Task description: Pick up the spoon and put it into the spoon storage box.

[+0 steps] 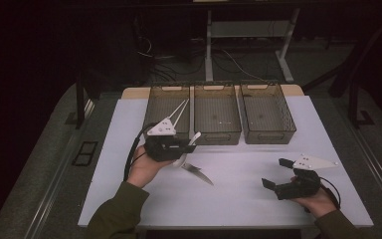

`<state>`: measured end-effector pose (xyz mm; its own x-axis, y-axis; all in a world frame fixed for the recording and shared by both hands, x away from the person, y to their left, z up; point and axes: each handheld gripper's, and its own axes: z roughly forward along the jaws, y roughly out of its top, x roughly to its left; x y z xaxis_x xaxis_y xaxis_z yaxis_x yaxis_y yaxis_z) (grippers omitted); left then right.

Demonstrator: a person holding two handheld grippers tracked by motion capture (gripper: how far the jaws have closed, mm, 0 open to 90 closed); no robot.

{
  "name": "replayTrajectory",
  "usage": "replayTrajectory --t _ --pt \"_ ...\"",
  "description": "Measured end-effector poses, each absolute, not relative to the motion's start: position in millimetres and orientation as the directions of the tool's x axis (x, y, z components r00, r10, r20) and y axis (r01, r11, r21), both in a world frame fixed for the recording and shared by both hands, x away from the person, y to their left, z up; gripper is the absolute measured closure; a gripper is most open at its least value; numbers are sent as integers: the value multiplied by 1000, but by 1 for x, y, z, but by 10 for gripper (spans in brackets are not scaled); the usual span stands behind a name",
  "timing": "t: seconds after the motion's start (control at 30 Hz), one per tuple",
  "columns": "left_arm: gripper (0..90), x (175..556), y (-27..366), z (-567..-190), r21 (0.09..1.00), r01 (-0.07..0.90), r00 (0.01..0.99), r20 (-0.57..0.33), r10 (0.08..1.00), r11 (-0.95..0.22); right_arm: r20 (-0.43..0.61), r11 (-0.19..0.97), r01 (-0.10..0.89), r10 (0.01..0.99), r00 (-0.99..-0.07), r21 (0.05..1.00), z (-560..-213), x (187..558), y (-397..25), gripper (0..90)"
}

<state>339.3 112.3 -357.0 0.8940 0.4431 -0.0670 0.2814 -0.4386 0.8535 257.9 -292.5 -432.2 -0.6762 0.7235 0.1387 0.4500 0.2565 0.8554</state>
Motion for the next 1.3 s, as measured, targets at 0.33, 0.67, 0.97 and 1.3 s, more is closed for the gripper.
replayTrajectory --t 0.33,0.67,0.97,1.3 --pt "739 366 90 -334 867 244 897 -31 442 -434 137 258 449 723 -677 855 -432 258 -292 6" --pt "739 398 60 -320 871 231 886 -4 464 -433 139 257 449 722 -678 856 -432 258 -292 6" --pt "739 429 31 -327 860 238 872 14 489 -451 145 250 449 720 -679 858 -432 258 -293 6" --pt "738 449 16 -345 804 271 856 50 514 -529 149 247 445 714 -684 861 -432 257 -293 6"
